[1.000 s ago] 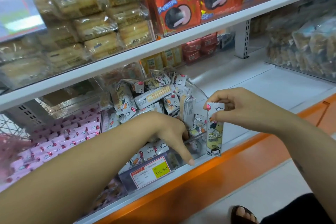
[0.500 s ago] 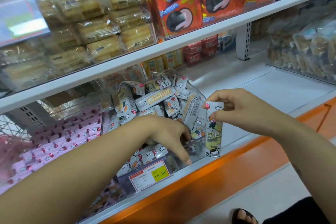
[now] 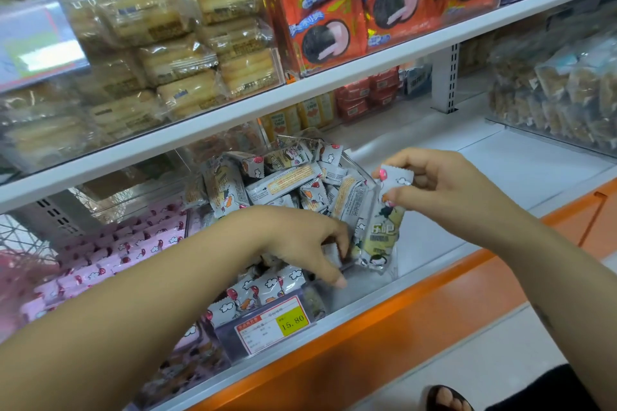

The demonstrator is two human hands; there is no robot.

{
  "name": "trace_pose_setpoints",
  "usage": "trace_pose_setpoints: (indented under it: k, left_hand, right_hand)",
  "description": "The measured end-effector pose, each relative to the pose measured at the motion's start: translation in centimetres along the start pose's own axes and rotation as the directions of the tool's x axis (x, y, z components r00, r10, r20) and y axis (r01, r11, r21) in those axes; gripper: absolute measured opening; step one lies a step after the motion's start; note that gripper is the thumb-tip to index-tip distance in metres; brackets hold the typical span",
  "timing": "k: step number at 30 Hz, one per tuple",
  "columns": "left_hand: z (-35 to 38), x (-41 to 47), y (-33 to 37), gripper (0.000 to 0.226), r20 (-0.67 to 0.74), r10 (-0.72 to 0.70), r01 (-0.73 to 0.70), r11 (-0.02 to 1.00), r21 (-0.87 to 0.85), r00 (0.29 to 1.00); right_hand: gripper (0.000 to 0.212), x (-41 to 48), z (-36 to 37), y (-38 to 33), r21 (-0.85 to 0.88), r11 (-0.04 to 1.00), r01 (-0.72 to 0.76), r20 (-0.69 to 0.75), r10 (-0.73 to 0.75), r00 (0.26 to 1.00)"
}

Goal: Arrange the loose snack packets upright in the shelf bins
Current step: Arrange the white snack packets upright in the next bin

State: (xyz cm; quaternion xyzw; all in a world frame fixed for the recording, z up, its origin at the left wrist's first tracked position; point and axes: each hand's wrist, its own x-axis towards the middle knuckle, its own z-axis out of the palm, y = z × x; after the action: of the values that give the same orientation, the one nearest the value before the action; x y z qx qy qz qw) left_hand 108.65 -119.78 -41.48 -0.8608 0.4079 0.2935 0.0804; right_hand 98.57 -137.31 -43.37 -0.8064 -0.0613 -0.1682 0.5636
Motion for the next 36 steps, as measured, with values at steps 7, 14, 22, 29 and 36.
trace_pose_setpoints:
  k: [7, 14, 22, 29, 36]
  left_hand:
    - [-0.3, -2.5, -1.1, 0.035, -0.098, 0.041, -0.029, 0.992, 0.121, 0.994]
    - [0.3, -4.3, -3.0, 0.019, -0.374, 0.016, -0.012, 1.0, 0.013, 0.927]
    - [2.2, -4.4, -3.7, 0.012, -0.681, -0.131, -0.089, 0.956, -0.279, 0.72]
    - [2.9, -4.3, -3.6, 0.016, -0.777, -0.277, -0.245, 0.843, -0.479, 0.565]
    - [3.1, -4.3, -3.5, 0.036, -0.661, -0.412, -0.508, 0.426, -0.748, 0.627]
  right_hand:
    - [0.02, 0.1, 0.5, 0.0, -0.039, 0.997, 0.063, -0.058, -0.065, 0.996]
    - [0.02, 0.4, 1.9, 1.3, -0.222, 0.975, 0.017, 0.06, -0.003, 0.998]
    - [0.029, 0.6, 2.2, 1.5, -0.363, 0.932, 0.005, 0.043, 0.011, 0.999]
    - [0.024, 0.7, 1.7, 1.7, -0.244, 0.969, -0.04, -0.015, 0.037, 0.999]
    - [0.017, 1.1, 1.3, 1.6, -0.001, 0.996, -0.091, -0.1, 0.09, 0.991]
